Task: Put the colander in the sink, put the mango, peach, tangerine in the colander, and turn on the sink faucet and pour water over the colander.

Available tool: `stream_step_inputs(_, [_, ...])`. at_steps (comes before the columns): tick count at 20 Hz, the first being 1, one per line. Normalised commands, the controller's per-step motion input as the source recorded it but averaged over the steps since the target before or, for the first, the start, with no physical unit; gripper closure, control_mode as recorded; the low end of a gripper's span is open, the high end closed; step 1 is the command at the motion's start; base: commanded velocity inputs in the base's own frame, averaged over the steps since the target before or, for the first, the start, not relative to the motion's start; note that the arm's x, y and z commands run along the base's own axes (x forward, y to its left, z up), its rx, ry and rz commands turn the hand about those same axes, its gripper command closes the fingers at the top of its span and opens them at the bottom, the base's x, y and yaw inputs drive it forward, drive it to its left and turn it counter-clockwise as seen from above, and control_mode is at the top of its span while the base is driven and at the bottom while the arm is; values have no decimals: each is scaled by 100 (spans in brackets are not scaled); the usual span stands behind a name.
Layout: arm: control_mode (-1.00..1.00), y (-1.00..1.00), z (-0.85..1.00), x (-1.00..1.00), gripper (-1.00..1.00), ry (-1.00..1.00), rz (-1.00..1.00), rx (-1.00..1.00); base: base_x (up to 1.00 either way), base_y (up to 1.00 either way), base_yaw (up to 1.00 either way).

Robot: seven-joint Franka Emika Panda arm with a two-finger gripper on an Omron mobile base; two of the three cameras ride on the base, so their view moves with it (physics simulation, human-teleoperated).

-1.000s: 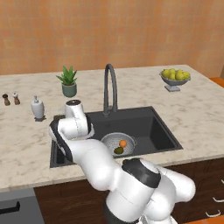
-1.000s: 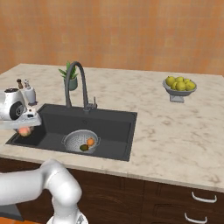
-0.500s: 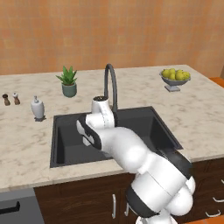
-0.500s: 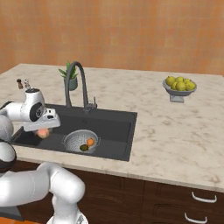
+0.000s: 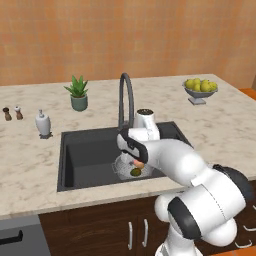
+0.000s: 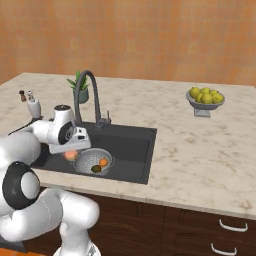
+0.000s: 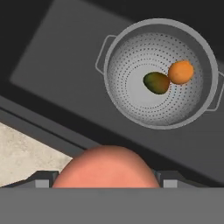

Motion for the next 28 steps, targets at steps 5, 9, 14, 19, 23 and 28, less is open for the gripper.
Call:
stream_step_inputs(5, [-100,-85,1,1,100,-10,0,15,0,0,0])
stream_step_inputs(9, [-100,-78,-3,21,100,0,0,24,0,0,0])
stream_step_inputs(14, [-100,-51,-4,51,100,0,0,27,0,0,0])
stream_step_inputs(19, [-100,-12,-1,53,100,0,0,18,0,0,0])
stream_step_inputs(23, [-100,22,-20,32,100,0,-3,6,0,0,0])
stream_step_inputs(28, [-100,27,-21,14,100,0,-5,0,0,0,0])
